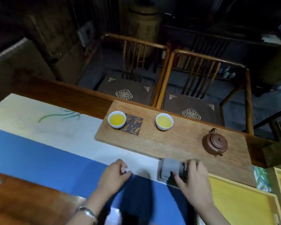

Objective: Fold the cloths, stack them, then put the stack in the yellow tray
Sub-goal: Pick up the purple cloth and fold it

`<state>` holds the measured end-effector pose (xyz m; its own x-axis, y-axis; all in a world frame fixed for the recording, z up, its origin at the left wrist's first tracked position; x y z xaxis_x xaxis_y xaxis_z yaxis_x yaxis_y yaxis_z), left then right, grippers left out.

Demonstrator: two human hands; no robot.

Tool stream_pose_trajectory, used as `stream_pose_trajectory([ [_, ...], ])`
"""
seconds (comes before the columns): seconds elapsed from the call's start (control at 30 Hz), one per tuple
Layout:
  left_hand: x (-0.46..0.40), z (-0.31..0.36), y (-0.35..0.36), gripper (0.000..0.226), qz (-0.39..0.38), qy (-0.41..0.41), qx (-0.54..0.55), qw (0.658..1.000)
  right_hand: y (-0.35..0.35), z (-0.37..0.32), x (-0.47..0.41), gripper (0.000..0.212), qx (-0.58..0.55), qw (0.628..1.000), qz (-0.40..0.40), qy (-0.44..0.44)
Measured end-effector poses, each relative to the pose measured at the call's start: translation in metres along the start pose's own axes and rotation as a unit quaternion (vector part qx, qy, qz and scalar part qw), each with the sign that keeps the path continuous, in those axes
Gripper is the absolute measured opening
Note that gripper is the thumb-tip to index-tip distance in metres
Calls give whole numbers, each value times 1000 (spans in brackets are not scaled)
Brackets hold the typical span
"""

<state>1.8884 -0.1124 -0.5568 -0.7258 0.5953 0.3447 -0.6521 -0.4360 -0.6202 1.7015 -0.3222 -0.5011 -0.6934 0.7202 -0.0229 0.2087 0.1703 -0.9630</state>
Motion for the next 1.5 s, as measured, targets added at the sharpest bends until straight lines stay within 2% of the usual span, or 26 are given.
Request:
stream_pose_trajectory([
  [0.2,73,-63,-114,23,87,-29,-88,992,30,-149,22,41,-44,978,-125,-163],
  [0.43,209,-167,-249,32,232,-107,-115,960,48,-343,80,39,-5,919,-155,-362],
  [0.53,258,-202,-278,33,286,-139,-96,943,55,-417,107,39,10,893,-157,-421],
  [0.67,292,-226,-294,36,317,-188,-70,927,65,-488,138,37,17,864,-159,-477],
  [0.93,271,-272,-319,33,314,-207,-34,926,100,-561,136,28,50,844,-192,-498],
  [1.1,217,-302,-352,34,273,-242,-22,931,144,-593,94,26,76,846,-217,-481],
  [1.3,140,-352,-388,30,236,-246,-32,940,204,-621,55,19,94,846,-268,-452],
  [1.5,90,-387,-427,28,216,-199,-62,954,234,-636,53,33,62,866,-298,-397],
])
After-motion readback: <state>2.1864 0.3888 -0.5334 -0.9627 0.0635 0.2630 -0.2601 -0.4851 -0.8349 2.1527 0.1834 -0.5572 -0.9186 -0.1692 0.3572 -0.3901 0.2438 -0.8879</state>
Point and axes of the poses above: each hand's wrist, its own x-axis away from the middle knuckle, its own y-axis out of the palm, z = x × y, the point moved 2 cm from there along -x, towards the middle knuckle, and after that the axes turned 4 degrees about y, right-handed, at the moved point
